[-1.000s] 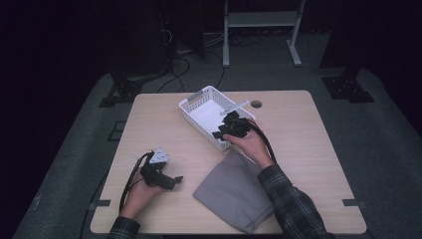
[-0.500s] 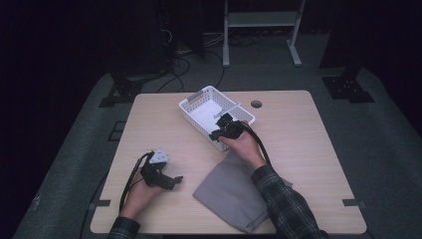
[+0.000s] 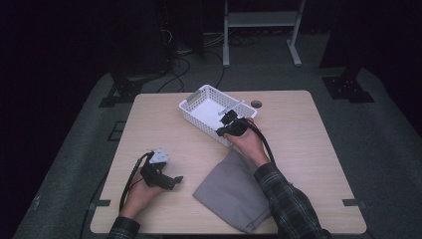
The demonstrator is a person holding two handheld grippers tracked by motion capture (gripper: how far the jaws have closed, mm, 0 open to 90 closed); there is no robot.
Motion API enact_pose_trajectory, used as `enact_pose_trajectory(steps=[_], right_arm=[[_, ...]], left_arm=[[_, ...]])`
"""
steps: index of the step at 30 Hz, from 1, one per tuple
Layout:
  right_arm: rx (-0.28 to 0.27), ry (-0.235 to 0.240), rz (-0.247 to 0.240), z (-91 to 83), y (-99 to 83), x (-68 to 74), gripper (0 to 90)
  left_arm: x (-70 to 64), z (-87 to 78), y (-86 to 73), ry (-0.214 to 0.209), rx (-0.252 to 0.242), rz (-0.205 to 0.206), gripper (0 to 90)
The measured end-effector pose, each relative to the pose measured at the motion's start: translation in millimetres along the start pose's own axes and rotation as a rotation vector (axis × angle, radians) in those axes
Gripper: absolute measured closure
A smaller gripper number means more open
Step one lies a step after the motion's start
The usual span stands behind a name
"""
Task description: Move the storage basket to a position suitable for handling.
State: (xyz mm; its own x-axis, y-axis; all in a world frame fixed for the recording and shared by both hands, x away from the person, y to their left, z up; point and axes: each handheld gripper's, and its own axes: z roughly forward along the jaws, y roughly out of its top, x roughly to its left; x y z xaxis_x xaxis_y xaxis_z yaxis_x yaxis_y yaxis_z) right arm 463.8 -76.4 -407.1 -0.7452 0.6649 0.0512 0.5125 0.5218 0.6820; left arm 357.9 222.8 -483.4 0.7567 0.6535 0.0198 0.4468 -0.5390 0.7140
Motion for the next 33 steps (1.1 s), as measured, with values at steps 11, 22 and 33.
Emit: enact_pose_trajectory(steps=[11, 22, 33], right_arm=[[-0.022, -0.030, 0.002, -21.0, -4.7, -11.8, 84.3], [-0.028, -0.059, 0.028, -47.0, -18.7, -27.3, 84.4], [-0.050, -0.059, 0.068, -69.5, -46.0, -37.0, 84.3]], left_arm=[[0.0, -0.1, 0.0, -0.001, 0.001, -0.001, 0.0], [0.0, -0.1, 0.0, 0.000, 0.001, 0.001, 0.0], [-0.4, -0.1, 0.0, 0.002, 0.001, -0.006, 0.0]])
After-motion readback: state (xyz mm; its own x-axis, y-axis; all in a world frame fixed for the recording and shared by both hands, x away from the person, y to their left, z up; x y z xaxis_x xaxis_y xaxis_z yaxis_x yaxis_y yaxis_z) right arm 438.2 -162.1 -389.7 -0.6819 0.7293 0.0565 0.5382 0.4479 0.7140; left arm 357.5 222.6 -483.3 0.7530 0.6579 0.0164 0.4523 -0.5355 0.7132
